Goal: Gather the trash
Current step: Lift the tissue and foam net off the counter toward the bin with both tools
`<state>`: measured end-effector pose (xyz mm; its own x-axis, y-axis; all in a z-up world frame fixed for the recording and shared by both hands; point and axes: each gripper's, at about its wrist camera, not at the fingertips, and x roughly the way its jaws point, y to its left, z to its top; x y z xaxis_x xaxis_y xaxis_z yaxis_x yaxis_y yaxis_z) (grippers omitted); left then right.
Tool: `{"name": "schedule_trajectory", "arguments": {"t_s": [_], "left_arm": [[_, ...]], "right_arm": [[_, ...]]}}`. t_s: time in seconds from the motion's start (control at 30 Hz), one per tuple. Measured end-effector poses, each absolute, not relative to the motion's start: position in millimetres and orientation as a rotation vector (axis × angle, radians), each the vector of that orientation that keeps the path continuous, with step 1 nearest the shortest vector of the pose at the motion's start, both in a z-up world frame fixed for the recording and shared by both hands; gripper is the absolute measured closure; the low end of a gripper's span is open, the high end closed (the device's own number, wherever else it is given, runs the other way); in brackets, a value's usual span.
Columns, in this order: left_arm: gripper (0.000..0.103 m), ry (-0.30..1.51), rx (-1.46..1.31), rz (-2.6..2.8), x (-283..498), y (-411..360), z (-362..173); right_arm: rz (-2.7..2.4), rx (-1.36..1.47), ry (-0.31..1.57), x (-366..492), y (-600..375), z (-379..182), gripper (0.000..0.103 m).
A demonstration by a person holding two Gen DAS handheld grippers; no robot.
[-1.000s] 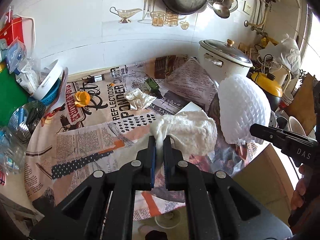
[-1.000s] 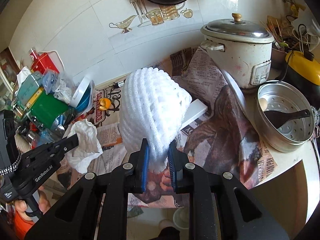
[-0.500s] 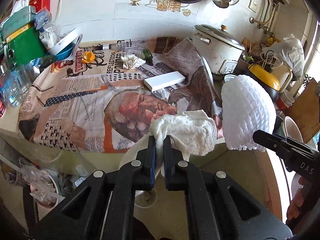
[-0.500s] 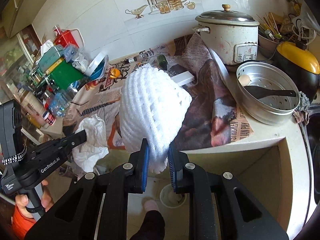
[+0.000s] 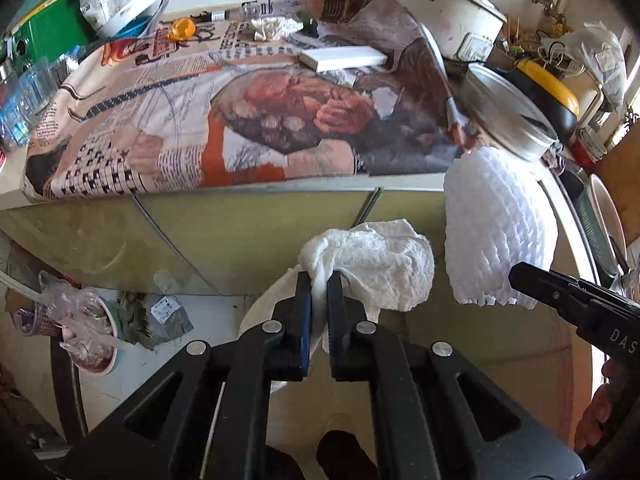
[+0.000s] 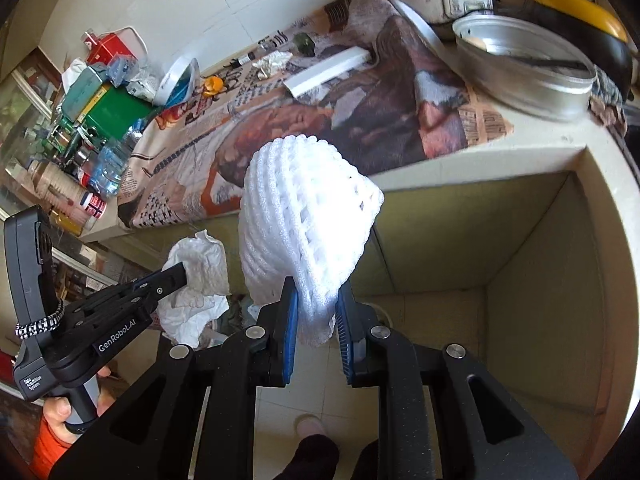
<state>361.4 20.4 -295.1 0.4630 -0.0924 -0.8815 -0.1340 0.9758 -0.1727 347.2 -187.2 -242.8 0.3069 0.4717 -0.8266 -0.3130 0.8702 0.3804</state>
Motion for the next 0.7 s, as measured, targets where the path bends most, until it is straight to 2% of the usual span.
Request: {"name": "schedule_trajectory", "arguments": {"t_s": [0.23, 0.7], "left_arm": [[0.098, 1.183, -0.236, 0.012, 358.9, 44.6, -394.1], [0.098, 1.240, -0.259, 0.041, 359.5, 71.3, -602.6]], "right_arm": [[0.419, 0.166, 1.230, 337.9, -175.4, -329.1, 0.086], [0.360, 0.117, 1.332, 352.0, -145.5, -536.4, 0.086]]}}
